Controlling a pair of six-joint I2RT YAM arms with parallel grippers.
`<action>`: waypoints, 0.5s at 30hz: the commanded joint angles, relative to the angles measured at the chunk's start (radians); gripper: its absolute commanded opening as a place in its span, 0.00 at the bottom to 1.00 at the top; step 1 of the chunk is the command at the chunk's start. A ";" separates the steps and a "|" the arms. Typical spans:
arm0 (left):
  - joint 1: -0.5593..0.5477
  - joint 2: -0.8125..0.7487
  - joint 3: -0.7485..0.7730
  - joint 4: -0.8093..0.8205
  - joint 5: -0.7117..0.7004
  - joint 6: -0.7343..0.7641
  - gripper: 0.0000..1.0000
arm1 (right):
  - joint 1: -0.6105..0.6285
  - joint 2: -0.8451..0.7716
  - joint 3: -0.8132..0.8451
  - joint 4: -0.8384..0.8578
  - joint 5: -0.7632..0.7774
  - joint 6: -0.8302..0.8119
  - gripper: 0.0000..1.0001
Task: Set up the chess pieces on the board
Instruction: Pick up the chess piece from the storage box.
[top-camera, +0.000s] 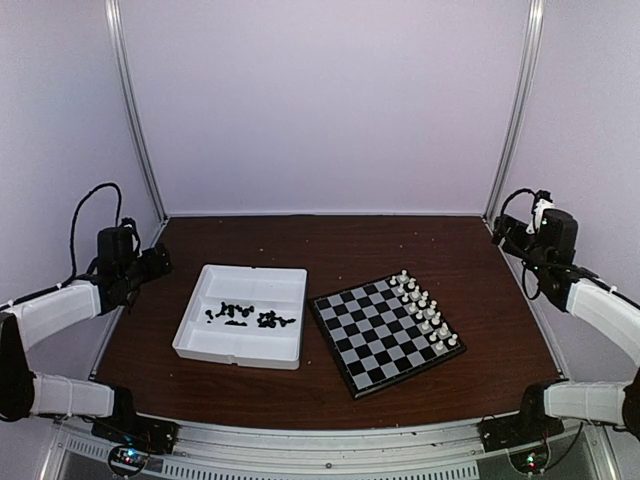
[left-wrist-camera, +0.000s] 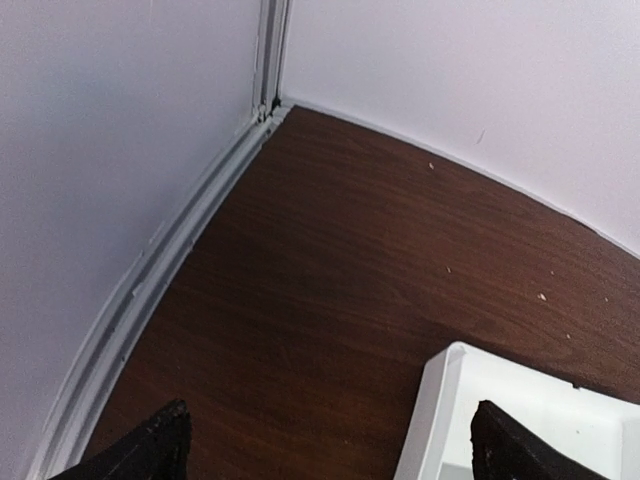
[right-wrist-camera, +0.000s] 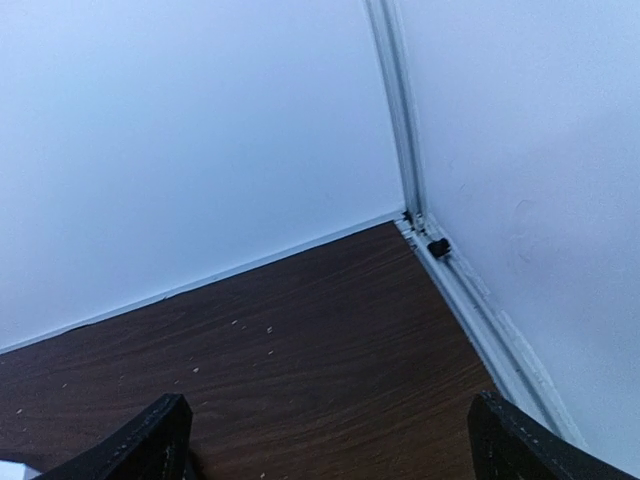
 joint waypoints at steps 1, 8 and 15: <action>-0.004 -0.068 0.057 -0.232 0.081 -0.132 0.98 | -0.001 -0.065 -0.027 -0.092 -0.253 0.120 1.00; -0.002 -0.135 0.091 -0.375 0.225 -0.096 0.96 | -0.001 -0.050 0.015 -0.237 -0.290 0.199 0.99; -0.013 -0.089 0.139 -0.495 0.485 -0.042 0.80 | 0.021 0.064 0.102 -0.371 -0.460 0.184 0.90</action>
